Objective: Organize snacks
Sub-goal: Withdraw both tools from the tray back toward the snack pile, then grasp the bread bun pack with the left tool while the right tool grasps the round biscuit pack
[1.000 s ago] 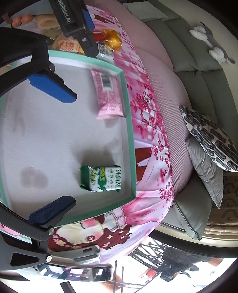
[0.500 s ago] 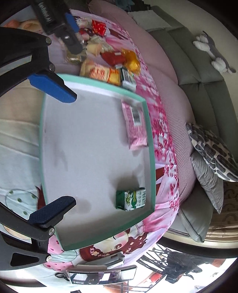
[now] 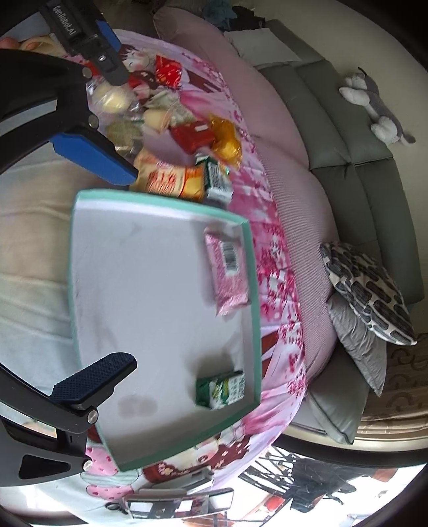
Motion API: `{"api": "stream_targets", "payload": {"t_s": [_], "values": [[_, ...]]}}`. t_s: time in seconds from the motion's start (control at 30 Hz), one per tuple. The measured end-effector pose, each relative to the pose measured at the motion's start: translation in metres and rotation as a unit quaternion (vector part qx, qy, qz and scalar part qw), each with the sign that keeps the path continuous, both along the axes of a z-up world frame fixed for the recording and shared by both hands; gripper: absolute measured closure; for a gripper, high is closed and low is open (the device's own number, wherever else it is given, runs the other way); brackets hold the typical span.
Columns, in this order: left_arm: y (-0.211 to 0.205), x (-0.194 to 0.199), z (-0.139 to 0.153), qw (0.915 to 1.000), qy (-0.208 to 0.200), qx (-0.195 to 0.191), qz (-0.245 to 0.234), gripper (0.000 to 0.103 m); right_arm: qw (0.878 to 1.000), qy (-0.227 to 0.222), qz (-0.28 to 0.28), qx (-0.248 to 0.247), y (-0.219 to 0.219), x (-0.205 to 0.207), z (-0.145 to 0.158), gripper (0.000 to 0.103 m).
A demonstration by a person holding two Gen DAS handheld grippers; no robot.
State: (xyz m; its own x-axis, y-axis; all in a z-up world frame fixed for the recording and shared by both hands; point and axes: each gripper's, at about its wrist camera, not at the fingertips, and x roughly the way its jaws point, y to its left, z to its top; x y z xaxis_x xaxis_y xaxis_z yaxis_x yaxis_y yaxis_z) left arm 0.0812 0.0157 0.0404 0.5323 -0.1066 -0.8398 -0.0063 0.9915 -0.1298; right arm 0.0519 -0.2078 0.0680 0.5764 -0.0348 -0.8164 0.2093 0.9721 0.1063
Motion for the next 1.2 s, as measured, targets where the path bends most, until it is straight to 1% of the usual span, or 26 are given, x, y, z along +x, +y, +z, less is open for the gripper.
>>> {"api": "stream_targets", "payload": {"t_s": [0.07,0.23,0.3,0.4,0.47,0.6,0.87,0.97,1.13,1.2], "values": [[0.007,0.004,-0.001,1.0000,0.005,-0.001,0.006,0.001,1.000,-0.002,0.001,0.007,0.007,0.006,0.000,0.000],[0.026,0.019,-0.003,0.9990,0.018,-0.018,0.036,0.001,1.000,-0.008,0.005,0.028,0.027,0.029,0.001,0.000],[0.030,0.023,-0.003,0.9988,0.013,-0.019,0.044,0.001,0.999,-0.014,0.012,0.031,0.035,0.036,0.002,0.000],[0.034,0.024,-0.005,0.9986,0.010,-0.029,0.044,0.001,0.999,-0.018,0.017,0.030,0.043,0.041,0.001,0.000],[0.037,0.023,-0.011,0.9982,0.017,-0.033,0.047,0.001,0.999,-0.015,0.016,0.028,0.046,0.043,-0.003,0.000],[0.045,0.019,-0.017,0.9975,0.021,-0.034,0.057,0.001,1.000,-0.004,0.012,0.023,0.049,0.042,-0.015,0.000],[0.053,0.014,-0.027,0.9967,0.033,-0.041,0.062,0.001,0.999,0.016,0.031,0.007,0.051,0.028,-0.033,0.000],[0.057,0.012,-0.035,0.9959,0.044,-0.044,0.066,0.001,0.999,0.024,0.037,0.003,0.053,0.027,-0.039,0.000],[0.060,0.013,-0.055,0.9934,0.074,-0.048,0.073,0.001,0.998,0.025,0.055,-0.007,0.064,0.029,-0.040,0.000],[0.058,0.015,-0.057,0.9932,0.076,-0.051,0.071,0.001,0.998,0.025,0.065,-0.010,0.070,0.029,-0.041,0.000]]}}
